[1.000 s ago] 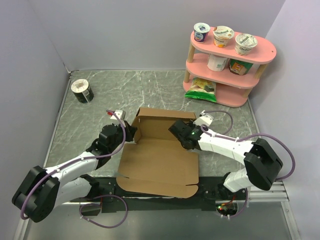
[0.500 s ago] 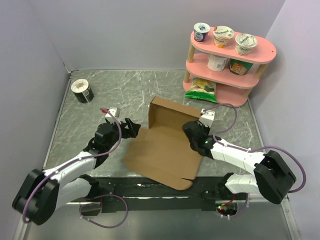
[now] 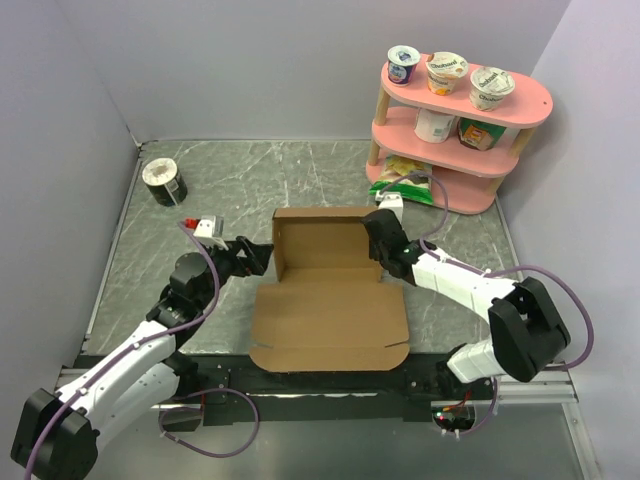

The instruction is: Fold the paper box

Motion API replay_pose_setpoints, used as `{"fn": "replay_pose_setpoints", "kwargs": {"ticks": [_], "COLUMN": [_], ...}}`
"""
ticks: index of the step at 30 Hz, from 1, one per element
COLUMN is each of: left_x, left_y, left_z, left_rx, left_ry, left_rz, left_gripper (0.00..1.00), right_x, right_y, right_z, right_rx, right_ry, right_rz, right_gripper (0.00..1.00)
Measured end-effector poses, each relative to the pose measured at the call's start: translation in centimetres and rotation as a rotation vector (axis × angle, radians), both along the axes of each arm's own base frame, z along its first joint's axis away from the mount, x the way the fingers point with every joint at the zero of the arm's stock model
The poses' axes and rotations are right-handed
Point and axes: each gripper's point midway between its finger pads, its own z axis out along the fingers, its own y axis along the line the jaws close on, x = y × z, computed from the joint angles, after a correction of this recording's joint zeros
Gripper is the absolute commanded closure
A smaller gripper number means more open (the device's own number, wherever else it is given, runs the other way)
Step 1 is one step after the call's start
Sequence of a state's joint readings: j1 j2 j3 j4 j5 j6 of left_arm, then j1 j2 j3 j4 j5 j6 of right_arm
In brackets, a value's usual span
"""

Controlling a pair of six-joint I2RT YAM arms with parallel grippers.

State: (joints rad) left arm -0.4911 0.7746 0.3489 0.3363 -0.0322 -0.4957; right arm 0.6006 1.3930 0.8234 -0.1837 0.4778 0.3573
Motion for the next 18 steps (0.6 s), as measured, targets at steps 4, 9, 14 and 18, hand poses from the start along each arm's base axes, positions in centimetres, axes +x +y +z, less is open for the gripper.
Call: {"fn": "replay_pose_setpoints", "kwargs": {"ticks": [4, 9, 14, 18], "left_x": [-0.1, 0.5, 2.0, 4.1], "left_y": [0.1, 0.0, -0.1, -0.7], "left_z": [0.6, 5.5, 8.9, 7.4], "left_rx": [0.014, -0.025, -0.033, -0.011], "left_ry": [0.026, -0.035, -0.069, -0.011], "left_rz": [0.001, 0.006, 0.006, -0.012], "left_gripper": [0.04, 0.04, 0.04, 0.04], "right_x": [0.0, 0.6, 0.1, -0.7], "right_y": [1.0, 2.5, 4.0, 4.7], "right_z": [-0.4, -0.6, -2.1, -2.5], "right_rx": [0.012, 0.007, 0.018, 0.042], "right_ry": [0.066, 0.191, 0.331, 0.377], "right_rz": [0.106, 0.247, 0.37, 0.433], "right_gripper": [1.0, 1.0, 0.96, 0.6]}}
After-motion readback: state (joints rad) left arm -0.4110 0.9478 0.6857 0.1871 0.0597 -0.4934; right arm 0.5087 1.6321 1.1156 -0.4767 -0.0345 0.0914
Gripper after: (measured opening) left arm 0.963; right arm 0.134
